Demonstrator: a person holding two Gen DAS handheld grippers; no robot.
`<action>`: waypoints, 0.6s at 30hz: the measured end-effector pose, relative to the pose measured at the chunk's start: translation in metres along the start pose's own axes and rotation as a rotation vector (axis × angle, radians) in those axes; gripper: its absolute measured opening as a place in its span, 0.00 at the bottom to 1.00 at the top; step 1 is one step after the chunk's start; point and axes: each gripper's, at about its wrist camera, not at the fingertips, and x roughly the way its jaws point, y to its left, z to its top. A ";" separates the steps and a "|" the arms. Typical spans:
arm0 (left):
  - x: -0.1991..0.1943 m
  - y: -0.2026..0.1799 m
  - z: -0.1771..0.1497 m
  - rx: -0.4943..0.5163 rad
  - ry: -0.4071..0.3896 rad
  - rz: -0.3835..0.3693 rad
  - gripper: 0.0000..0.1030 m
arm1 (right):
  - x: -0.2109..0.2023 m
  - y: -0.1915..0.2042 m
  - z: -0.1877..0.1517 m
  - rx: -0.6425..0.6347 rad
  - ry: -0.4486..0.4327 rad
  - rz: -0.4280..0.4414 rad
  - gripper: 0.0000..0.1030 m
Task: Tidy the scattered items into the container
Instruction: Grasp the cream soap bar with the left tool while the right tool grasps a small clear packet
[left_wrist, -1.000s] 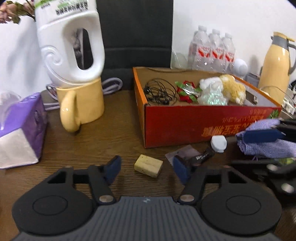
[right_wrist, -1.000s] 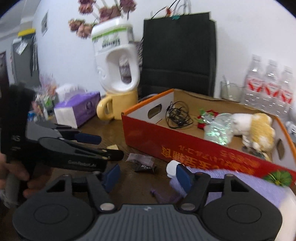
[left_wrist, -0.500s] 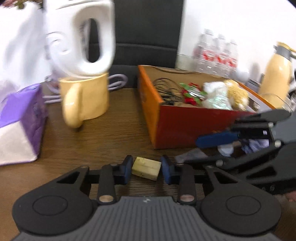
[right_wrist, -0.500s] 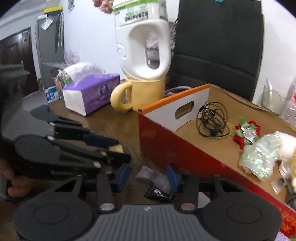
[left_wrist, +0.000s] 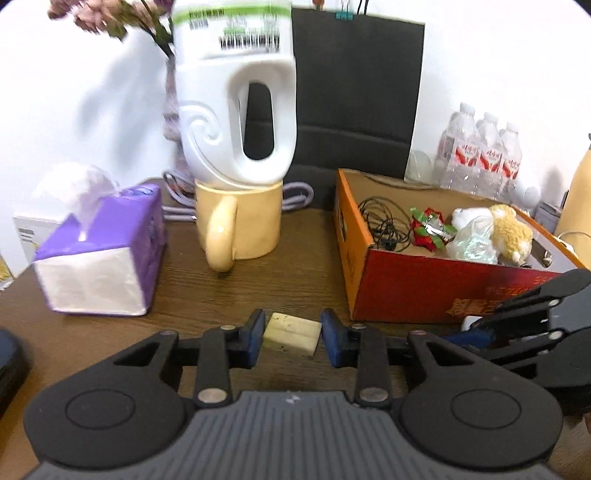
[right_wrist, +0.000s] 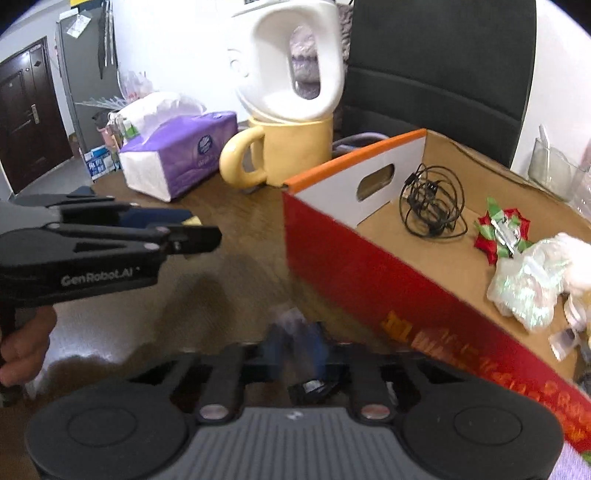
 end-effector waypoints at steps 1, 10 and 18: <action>-0.007 -0.003 -0.002 -0.007 -0.014 0.004 0.33 | -0.001 0.002 0.000 0.003 0.007 0.000 0.07; -0.063 -0.023 -0.015 -0.001 -0.088 0.040 0.33 | -0.068 0.016 -0.016 0.107 -0.192 -0.076 0.05; -0.113 -0.056 -0.041 0.036 -0.107 -0.049 0.33 | -0.165 0.010 -0.087 0.335 -0.395 -0.120 0.05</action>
